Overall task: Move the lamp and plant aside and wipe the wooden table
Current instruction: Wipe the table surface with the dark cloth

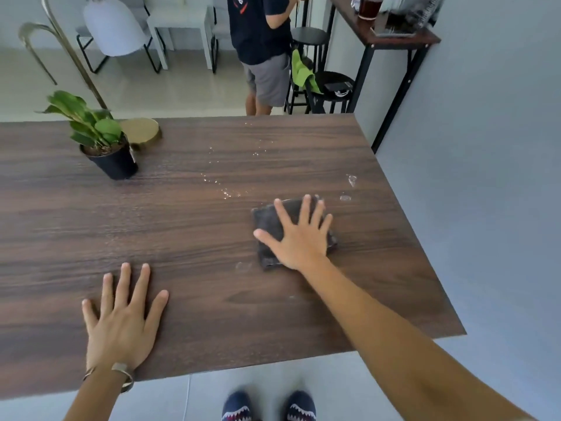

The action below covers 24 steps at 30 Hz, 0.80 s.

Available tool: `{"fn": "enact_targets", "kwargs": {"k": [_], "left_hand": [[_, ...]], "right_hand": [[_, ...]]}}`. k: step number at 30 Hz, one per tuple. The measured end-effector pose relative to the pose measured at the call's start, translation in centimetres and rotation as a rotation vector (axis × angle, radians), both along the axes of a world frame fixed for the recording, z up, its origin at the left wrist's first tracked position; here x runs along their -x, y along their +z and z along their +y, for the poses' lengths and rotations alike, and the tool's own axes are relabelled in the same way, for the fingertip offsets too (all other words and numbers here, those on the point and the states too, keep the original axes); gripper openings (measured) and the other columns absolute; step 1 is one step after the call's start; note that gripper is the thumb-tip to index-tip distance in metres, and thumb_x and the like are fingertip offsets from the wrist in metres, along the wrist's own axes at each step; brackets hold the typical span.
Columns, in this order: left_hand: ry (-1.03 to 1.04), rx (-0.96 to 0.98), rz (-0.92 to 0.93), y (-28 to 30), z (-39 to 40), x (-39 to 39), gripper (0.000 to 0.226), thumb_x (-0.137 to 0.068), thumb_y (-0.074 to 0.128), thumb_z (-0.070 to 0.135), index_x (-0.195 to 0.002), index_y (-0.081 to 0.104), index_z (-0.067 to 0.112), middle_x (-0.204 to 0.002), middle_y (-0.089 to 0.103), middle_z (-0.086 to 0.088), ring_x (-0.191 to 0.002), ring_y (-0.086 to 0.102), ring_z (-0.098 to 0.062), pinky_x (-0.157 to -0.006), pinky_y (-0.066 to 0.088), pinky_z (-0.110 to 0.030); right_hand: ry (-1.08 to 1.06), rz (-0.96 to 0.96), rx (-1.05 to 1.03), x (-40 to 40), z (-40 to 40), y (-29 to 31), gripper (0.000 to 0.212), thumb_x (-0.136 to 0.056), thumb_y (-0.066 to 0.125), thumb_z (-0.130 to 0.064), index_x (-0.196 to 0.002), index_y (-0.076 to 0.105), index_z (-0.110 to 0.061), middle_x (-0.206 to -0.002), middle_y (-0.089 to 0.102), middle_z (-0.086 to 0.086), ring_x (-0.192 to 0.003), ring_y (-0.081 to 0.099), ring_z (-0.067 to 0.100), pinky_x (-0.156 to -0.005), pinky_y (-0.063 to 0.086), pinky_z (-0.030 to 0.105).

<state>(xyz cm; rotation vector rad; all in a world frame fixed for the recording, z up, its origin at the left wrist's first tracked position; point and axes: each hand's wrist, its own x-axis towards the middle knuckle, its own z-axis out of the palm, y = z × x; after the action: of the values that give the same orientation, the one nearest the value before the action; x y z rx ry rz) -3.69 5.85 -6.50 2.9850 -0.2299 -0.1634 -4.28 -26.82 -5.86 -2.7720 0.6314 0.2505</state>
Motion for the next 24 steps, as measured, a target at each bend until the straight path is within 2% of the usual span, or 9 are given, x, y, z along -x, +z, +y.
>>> {"fn": "enact_targets", "kwargs": {"k": [3, 6, 9, 11, 15, 17, 19, 22, 24], "left_hand": [[-0.025, 0.017, 0.015, 0.2, 0.4, 0.0, 0.063, -0.092, 0.010, 0.062, -0.150, 0.005, 0.037, -0.161, 0.007, 0.005, -0.148, 0.000, -0.022, -0.115, 0.008, -0.056], [-0.080, 0.043, 0.027, 0.4, 2.5, -0.4, 0.070, -0.086, 0.008, 0.063, -0.150, 0.009, 0.036, -0.160, 0.009, 0.008, -0.148, 0.004, -0.019, -0.116, 0.009, -0.052], [-0.053, 0.035, 0.021, 0.4, 6.0, -0.6, 0.071, -0.085, 0.008, 0.064, -0.150, 0.013, 0.035, -0.160, 0.014, 0.005, -0.147, 0.009, -0.020, -0.114, 0.014, -0.054], [-0.057, 0.023, 0.011, 0.4, 7.4, -0.4, 0.071, -0.086, 0.008, 0.063, -0.150, 0.011, 0.034, -0.160, 0.012, 0.005, -0.148, 0.007, -0.021, -0.115, 0.013, -0.054], [-0.040, 0.049, 0.013, 0.8, 7.5, -0.3, 0.070, -0.087, 0.008, 0.062, -0.151, 0.008, 0.034, -0.160, 0.005, 0.008, -0.148, -0.001, -0.017, -0.118, 0.003, -0.050], [-0.044, 0.063, 0.009, 0.9, 7.0, -0.3, 0.069, -0.088, 0.009, 0.060, -0.151, 0.008, 0.034, -0.160, 0.003, 0.008, -0.148, -0.003, -0.017, -0.118, 0.001, -0.049], [-0.053, 0.062, 0.013, 0.9, 7.3, -0.3, 0.068, -0.088, 0.009, 0.059, -0.151, 0.007, 0.033, -0.160, 0.002, 0.008, -0.148, -0.005, -0.018, -0.118, 0.000, -0.050], [-0.079, 0.049, 0.023, 0.7, 7.9, -0.3, 0.068, -0.088, 0.008, 0.058, -0.151, 0.006, 0.032, -0.160, 0.002, 0.006, -0.148, -0.004, -0.019, -0.118, 0.003, -0.052], [-0.107, 0.047, 0.011, 0.6, 8.2, -0.4, 0.069, -0.088, 0.007, 0.060, -0.151, 0.008, 0.031, -0.160, 0.004, 0.007, -0.148, -0.001, -0.019, -0.118, 0.005, -0.052]], "right_hand": [[0.286, -0.174, -0.001, 1.7, 10.4, -1.0, 0.081, -0.083, 0.028, -0.085, -0.154, 0.017, -0.047, -0.166, -0.002, 0.019, -0.150, -0.009, 0.046, -0.115, 0.000, 0.068], [0.317, -0.257, 0.021, 9.3, 9.9, -1.7, 0.073, -0.088, 0.032, -0.081, -0.152, 0.027, -0.047, -0.166, 0.014, 0.010, -0.152, 0.007, 0.040, -0.115, 0.018, 0.067], [0.010, -0.129, 0.135, 15.9, 0.3, -0.9, 0.077, -0.083, 0.019, -0.088, -0.152, 0.016, -0.054, -0.166, 0.016, 0.010, -0.151, 0.012, 0.041, -0.114, 0.020, 0.066], [-0.262, 0.012, 0.199, 16.8, -5.6, 0.5, 0.086, -0.080, 0.007, -0.089, -0.154, 0.019, -0.048, -0.163, 0.019, 0.019, -0.148, 0.017, 0.048, -0.112, 0.023, 0.068], [-0.604, 0.079, 0.087, 7.6, -6.3, 2.0, 0.102, -0.069, -0.007, -0.091, -0.157, 0.001, -0.040, -0.165, -0.008, 0.021, -0.149, -0.008, 0.049, -0.116, -0.001, 0.067], [-0.430, 0.039, 0.080, 2.1, -0.6, 1.4, 0.091, -0.080, -0.001, -0.085, -0.158, -0.002, -0.039, -0.164, -0.012, 0.021, -0.148, -0.014, 0.049, -0.116, -0.006, 0.066], [-0.113, -0.034, 0.081, -0.2, 8.1, 0.0, 0.082, -0.088, 0.010, -0.080, -0.158, 0.001, -0.039, -0.165, -0.010, 0.021, -0.149, -0.013, 0.048, -0.116, -0.007, 0.066], [0.239, -0.160, 0.088, 4.1, 16.8, -1.1, 0.076, -0.091, 0.021, -0.078, -0.157, 0.018, -0.039, -0.167, 0.008, 0.014, -0.152, 0.001, 0.042, -0.118, 0.007, 0.064], [0.227, -0.192, 0.105, 9.4, 14.4, -1.5, 0.074, -0.091, 0.025, -0.079, -0.155, 0.024, -0.042, -0.166, 0.017, 0.008, -0.152, 0.011, 0.037, -0.117, 0.019, 0.062]]}}
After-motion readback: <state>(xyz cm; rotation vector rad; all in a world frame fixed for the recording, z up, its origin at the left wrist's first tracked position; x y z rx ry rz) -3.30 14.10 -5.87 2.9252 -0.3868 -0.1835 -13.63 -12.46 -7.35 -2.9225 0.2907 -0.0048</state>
